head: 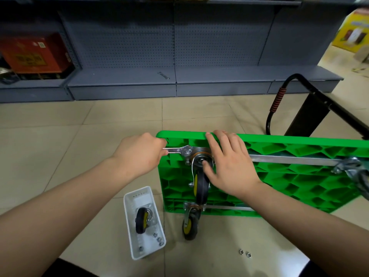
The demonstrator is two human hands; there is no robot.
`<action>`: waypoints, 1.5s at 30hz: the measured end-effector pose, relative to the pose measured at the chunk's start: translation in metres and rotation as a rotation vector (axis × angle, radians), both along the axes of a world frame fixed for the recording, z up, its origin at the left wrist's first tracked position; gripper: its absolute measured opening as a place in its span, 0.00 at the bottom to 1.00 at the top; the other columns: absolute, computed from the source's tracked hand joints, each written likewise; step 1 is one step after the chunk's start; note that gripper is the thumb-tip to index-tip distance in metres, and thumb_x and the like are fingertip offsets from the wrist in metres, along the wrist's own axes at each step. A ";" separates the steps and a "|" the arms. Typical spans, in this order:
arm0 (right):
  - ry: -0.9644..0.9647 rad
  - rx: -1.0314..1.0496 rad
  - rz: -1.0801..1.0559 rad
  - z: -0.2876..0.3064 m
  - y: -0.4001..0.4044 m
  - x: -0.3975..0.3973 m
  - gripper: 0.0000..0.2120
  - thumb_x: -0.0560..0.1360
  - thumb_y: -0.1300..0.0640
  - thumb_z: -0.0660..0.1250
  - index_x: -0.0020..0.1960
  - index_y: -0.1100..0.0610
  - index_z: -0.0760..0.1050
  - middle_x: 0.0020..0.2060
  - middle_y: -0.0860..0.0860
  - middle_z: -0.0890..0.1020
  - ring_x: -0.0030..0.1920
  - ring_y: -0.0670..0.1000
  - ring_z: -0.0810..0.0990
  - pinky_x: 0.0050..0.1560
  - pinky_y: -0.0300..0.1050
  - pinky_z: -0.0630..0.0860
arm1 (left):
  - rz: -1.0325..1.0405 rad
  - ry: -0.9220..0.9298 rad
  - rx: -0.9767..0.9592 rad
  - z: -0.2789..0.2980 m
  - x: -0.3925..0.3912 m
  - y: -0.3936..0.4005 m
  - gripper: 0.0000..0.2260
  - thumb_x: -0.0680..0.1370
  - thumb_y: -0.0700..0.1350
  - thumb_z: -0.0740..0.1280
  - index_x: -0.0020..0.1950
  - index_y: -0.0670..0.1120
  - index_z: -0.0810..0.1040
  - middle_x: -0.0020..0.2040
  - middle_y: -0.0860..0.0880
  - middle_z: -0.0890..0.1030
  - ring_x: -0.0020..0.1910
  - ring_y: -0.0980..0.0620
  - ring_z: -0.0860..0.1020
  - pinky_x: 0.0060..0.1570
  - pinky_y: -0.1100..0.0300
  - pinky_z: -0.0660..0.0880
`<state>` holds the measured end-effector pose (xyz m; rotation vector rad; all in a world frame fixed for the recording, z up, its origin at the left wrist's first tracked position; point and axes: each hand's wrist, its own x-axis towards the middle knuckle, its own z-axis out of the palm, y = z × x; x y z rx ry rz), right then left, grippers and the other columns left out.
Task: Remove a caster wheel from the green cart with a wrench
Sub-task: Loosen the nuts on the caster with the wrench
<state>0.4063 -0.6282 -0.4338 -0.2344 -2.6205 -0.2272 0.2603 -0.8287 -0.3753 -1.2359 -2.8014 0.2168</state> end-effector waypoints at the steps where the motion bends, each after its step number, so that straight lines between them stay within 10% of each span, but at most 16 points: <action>1: -0.001 0.001 0.000 0.000 0.000 0.000 0.32 0.76 0.44 0.62 0.75 0.62 0.68 0.68 0.61 0.73 0.67 0.64 0.70 0.73 0.59 0.63 | -0.002 0.028 0.000 0.001 -0.001 0.000 0.12 0.84 0.58 0.58 0.54 0.52 0.76 0.50 0.45 0.81 0.50 0.39 0.81 0.41 0.53 0.71; 12: 0.005 -0.008 -0.004 0.000 -0.001 -0.001 0.32 0.76 0.44 0.62 0.75 0.62 0.68 0.68 0.60 0.73 0.66 0.64 0.70 0.72 0.59 0.64 | 0.225 -0.266 0.059 -0.023 -0.013 -0.001 0.21 0.81 0.63 0.59 0.38 0.49 0.75 0.39 0.47 0.78 0.42 0.43 0.78 0.39 0.55 0.73; 20: 0.014 -0.006 0.000 0.000 -0.001 0.000 0.32 0.77 0.44 0.62 0.74 0.62 0.68 0.68 0.60 0.73 0.67 0.64 0.70 0.72 0.59 0.63 | 0.161 -0.092 0.088 -0.023 -0.005 0.002 0.19 0.83 0.62 0.57 0.52 0.50 0.80 0.49 0.43 0.81 0.50 0.39 0.80 0.42 0.54 0.71; 27: 0.012 -0.008 -0.002 0.000 -0.001 0.000 0.32 0.77 0.44 0.62 0.74 0.62 0.68 0.68 0.61 0.73 0.67 0.64 0.70 0.73 0.59 0.63 | 0.237 -0.391 0.158 -0.050 -0.003 0.007 0.22 0.84 0.60 0.57 0.37 0.47 0.74 0.38 0.45 0.78 0.39 0.43 0.78 0.41 0.53 0.76; 38: 0.016 -0.009 0.010 0.000 0.000 0.000 0.32 0.76 0.45 0.62 0.74 0.62 0.68 0.68 0.61 0.73 0.67 0.64 0.70 0.72 0.59 0.64 | 0.249 -1.452 0.405 -0.060 0.033 0.019 0.09 0.87 0.48 0.56 0.52 0.46 0.72 0.43 0.44 0.85 0.43 0.44 0.84 0.45 0.56 0.78; 45: 0.039 -0.012 0.008 -0.001 -0.001 -0.001 0.32 0.76 0.45 0.63 0.74 0.62 0.69 0.67 0.61 0.73 0.67 0.64 0.70 0.72 0.59 0.64 | 0.169 -1.063 0.333 -0.025 -0.002 0.000 0.12 0.84 0.48 0.62 0.46 0.45 0.79 0.33 0.49 0.80 0.30 0.50 0.78 0.34 0.61 0.74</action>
